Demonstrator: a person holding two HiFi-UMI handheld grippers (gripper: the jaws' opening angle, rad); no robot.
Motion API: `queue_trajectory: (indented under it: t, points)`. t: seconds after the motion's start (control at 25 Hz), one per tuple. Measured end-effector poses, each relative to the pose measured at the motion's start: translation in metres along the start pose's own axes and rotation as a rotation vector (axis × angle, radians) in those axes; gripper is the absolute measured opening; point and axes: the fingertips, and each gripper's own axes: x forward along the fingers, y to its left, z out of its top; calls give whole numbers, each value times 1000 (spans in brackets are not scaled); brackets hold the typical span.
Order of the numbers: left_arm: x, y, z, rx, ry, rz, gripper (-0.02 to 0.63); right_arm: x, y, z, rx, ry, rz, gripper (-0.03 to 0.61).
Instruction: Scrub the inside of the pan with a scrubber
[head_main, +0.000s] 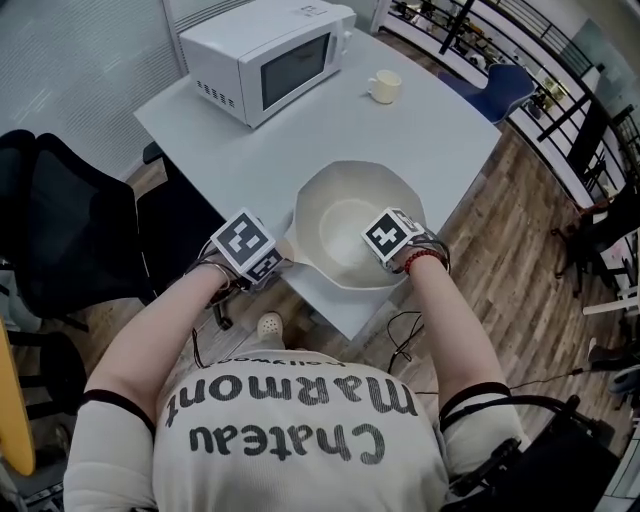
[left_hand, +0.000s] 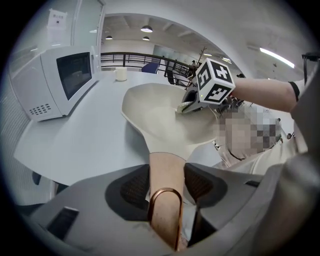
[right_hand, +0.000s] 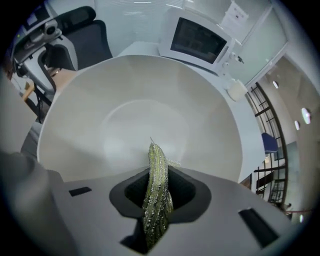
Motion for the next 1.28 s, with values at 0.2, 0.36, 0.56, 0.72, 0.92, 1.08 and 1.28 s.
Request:
queue_trajectory:
  t: [0.2, 0.36, 0.56, 0.72, 0.92, 1.08, 1.28]
  points:
    - [3, -1, 2, -11, 2, -6, 219, -4, -26, 13, -20, -157, -141, 60]
    - [4, -1, 3, -17, 6, -6, 219, -15, -39, 22, 7, -291, -208, 60]
    - [4, 0, 1, -22, 11, -12, 219, -29, -56, 25, 35, -390, -290, 60]
    - [6, 1, 1, -20, 25, -8, 221, -43, -67, 29, 60, -494, -337, 60]
    - [2, 6, 5, 50, 0, 75, 270, -94, -77, 31, 307, -685, -231, 60]
    - [-40, 18, 33, 45, -197, 125, 277, -144, -75, 36, 515, -874, -87, 60]
    - [-113, 29, 89, -162, -655, 138, 220, -175, -57, 39, 614, -985, 7, 60]
